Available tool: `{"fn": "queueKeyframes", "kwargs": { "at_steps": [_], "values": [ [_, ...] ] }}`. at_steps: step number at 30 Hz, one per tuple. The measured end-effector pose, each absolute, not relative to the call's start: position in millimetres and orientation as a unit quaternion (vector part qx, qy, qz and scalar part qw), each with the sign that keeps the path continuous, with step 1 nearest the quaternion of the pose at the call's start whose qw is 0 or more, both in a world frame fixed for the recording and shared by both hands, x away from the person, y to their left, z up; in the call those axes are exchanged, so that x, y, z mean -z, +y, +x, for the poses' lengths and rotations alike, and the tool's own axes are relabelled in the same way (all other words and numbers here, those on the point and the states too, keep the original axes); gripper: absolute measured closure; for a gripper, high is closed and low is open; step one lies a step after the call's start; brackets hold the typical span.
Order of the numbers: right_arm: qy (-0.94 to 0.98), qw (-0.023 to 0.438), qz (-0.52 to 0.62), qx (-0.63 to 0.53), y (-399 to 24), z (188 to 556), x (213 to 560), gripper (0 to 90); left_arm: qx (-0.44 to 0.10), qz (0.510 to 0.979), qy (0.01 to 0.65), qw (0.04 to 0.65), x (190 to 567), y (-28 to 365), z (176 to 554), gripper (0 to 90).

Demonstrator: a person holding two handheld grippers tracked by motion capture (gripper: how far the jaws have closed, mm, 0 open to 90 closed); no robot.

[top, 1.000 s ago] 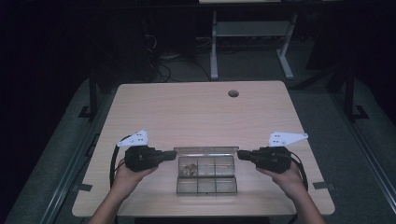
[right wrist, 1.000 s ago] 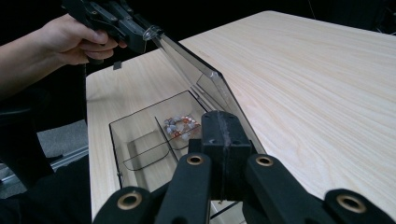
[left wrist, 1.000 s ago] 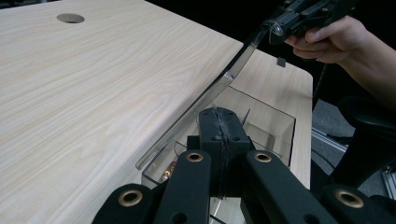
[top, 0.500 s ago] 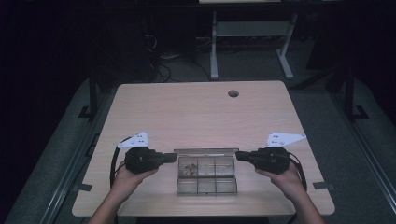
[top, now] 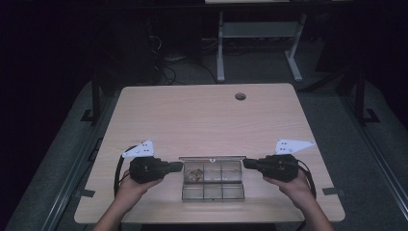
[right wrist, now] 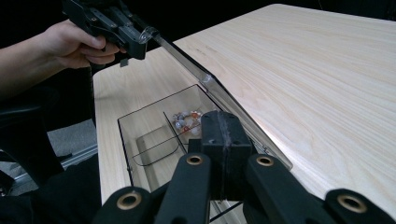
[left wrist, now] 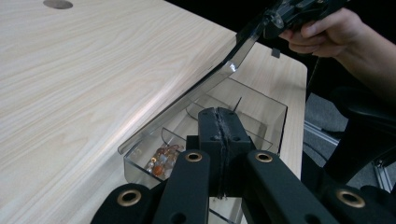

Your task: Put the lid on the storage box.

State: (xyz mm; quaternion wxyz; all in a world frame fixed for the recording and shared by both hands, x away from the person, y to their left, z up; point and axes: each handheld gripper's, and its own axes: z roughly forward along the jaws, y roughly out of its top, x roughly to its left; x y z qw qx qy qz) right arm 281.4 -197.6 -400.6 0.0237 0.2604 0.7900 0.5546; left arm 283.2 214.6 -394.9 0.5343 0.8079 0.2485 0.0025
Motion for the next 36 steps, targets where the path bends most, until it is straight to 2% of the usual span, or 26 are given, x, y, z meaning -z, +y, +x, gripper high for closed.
{"fn": "queueKeyframes", "kwargs": {
  "at_steps": [36],
  "values": [
    [0.807, 0.009, 0.242, -0.539, -195, 275, 414, 89.4, 0.002, 0.822, 0.225, 0.523, 406, 216, 277, 88.9]
  ]
}}
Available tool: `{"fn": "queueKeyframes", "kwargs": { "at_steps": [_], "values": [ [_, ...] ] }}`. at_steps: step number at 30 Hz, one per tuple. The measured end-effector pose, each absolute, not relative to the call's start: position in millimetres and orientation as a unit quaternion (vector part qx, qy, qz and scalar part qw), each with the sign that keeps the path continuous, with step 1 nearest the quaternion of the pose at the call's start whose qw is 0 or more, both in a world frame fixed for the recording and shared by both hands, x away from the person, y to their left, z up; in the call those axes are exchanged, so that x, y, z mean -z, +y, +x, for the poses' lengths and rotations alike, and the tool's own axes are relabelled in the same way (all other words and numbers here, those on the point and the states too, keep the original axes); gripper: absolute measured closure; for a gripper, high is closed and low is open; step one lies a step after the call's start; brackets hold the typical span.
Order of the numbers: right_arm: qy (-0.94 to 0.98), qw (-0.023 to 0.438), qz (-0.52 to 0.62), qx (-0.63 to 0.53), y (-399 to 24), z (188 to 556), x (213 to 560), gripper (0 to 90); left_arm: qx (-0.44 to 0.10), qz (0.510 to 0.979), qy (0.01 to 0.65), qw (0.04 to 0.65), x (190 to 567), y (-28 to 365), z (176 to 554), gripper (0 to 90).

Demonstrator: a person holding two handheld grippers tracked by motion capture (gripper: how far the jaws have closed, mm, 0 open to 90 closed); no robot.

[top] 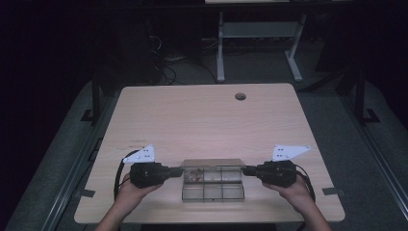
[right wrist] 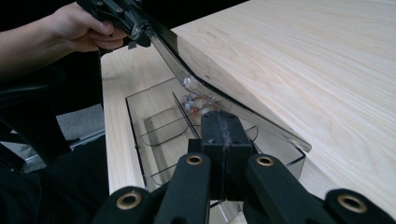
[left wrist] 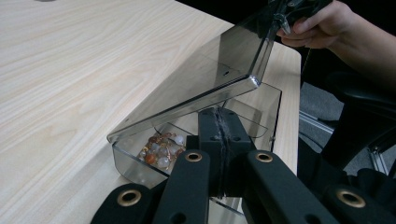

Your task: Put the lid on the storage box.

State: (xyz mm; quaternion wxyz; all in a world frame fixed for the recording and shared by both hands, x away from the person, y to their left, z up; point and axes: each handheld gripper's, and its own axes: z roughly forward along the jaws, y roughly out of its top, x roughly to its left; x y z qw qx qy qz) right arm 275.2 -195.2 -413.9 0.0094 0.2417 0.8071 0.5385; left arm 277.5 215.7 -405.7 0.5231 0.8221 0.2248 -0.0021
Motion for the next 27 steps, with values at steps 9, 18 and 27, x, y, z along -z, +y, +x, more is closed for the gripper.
{"fn": "queueKeyframes", "kwargs": {
  "at_steps": [9, 18, 27],
  "values": [
    [0.811, 0.006, 0.238, -0.534, -195, 274, 416, 89.3, 0.001, 0.827, 0.222, 0.517, 409, 215, 277, 88.9],
    [0.819, 0.003, 0.231, -0.525, -193, 274, 420, 89.3, 0.001, 0.833, 0.219, 0.508, 413, 215, 277, 88.8],
    [0.824, 0.000, 0.229, -0.519, -193, 273, 423, 89.3, 0.010, 0.841, 0.215, 0.496, 418, 213, 276, 88.8]
  ]
}}
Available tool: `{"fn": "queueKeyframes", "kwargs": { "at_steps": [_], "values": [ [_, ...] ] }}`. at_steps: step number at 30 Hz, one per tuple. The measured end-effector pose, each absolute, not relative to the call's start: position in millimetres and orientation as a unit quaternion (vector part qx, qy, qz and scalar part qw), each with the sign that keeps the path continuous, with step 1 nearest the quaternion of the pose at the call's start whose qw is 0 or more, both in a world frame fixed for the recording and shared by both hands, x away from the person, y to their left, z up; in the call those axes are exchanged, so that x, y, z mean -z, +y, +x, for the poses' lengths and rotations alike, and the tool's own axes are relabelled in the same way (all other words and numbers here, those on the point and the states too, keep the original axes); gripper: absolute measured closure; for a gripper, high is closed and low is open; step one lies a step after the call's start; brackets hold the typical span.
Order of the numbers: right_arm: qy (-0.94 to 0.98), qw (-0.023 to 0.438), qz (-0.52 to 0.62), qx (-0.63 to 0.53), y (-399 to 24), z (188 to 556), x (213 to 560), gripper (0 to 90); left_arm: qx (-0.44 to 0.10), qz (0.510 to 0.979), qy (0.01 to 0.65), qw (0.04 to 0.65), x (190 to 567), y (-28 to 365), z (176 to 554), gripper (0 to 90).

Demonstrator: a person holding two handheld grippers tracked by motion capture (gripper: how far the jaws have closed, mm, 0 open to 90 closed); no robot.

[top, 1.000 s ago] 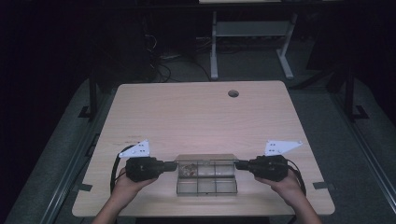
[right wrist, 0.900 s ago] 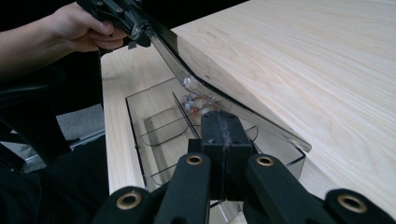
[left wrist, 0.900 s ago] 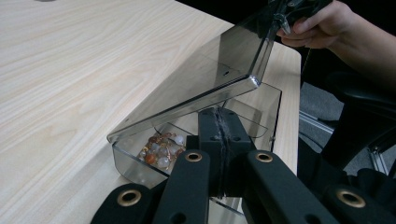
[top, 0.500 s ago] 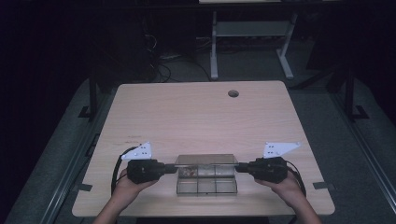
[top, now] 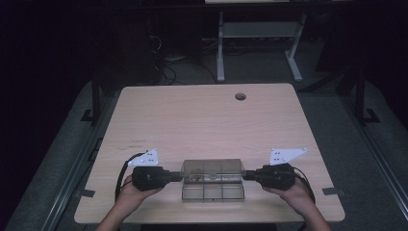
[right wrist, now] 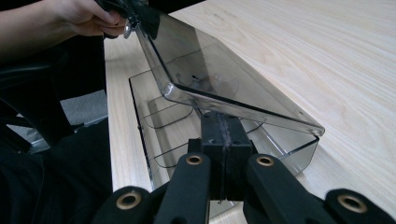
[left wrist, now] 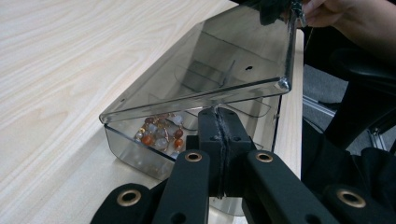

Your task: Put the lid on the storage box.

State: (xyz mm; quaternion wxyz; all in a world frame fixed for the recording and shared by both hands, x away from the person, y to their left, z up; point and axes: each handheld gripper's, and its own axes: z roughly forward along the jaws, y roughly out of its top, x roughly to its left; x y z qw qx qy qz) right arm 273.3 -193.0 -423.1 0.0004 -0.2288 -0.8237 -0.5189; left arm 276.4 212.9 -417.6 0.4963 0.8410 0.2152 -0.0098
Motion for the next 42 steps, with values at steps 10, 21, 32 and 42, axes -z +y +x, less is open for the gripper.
{"fn": "queueKeyframes", "kwargs": {
  "at_steps": [10, 21, 32, 42],
  "values": [
    [-0.835, 0.007, -0.221, 0.504, -191, 274, 429, 89.3, 0.011, 0.854, 0.208, 0.476, 423, 209, 277, 88.7],
    [-0.851, 0.010, -0.219, 0.478, -189, 275, 436, 89.3, 0.013, 0.867, 0.206, 0.453, 430, 207, 279, 88.7],
    [-0.865, 0.008, -0.216, 0.452, -188, 276, 441, 89.5, 0.011, 0.879, 0.203, 0.432, 435, 206, 280, 88.8],
    [-0.871, 0.012, -0.213, 0.443, -188, 277, 444, 89.7, 0.014, 0.883, 0.206, 0.421, 438, 208, 281, 88.9]
  ]
}}
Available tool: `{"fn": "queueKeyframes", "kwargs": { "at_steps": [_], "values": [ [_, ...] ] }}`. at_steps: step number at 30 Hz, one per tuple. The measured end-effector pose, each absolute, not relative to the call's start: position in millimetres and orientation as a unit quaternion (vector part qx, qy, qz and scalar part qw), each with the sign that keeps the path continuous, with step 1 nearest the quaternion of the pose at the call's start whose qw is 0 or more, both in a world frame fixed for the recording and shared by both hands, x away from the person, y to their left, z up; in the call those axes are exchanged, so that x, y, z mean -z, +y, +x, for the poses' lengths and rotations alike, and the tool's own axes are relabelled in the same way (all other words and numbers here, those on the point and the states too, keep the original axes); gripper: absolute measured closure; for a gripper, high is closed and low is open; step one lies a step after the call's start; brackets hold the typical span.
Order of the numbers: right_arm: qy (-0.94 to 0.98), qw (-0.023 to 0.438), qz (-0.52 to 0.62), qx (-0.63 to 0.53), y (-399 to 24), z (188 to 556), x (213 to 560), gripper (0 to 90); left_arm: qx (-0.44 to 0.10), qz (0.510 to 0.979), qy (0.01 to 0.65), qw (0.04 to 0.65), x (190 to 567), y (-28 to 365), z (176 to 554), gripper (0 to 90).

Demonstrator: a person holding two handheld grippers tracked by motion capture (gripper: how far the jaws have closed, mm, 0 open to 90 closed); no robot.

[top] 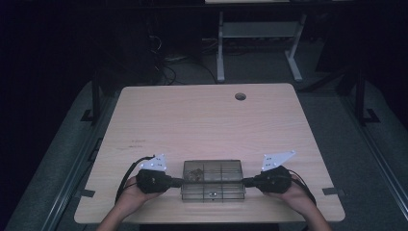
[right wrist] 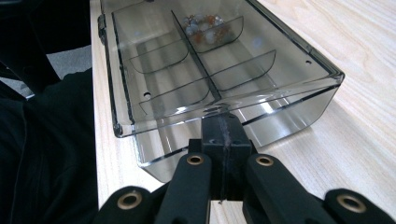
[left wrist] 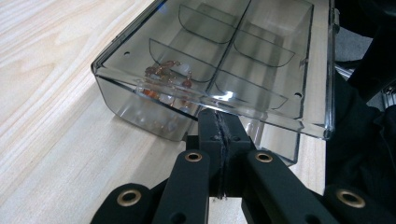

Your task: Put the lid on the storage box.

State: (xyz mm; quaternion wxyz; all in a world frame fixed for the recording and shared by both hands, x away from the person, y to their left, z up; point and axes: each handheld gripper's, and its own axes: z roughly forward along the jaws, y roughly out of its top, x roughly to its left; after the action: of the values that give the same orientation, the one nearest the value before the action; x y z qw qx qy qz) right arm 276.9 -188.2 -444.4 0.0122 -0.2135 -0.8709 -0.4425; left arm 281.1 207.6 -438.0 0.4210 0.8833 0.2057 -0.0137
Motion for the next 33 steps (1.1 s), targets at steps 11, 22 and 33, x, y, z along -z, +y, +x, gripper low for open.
{"fn": "queueKeyframes", "kwargs": {
  "at_steps": [11, 22, 33],
  "values": [
    [-0.879, 0.007, -0.214, 0.425, -189, 278, 447, 89.7, 0.020, 0.887, 0.212, 0.409, 442, 210, 281, 89.0],
    [-0.879, 0.001, -0.221, 0.423, -193, 280, 449, 88.4, 0.016, 0.888, 0.222, 0.403, 441, 216, 281, 84.7],
    [-0.867, -0.032, -0.258, 0.424, -201, 283, 448, 60.8, -0.026, 0.878, 0.266, 0.397, 439, 234, 281, 54.9]
  ]
}}
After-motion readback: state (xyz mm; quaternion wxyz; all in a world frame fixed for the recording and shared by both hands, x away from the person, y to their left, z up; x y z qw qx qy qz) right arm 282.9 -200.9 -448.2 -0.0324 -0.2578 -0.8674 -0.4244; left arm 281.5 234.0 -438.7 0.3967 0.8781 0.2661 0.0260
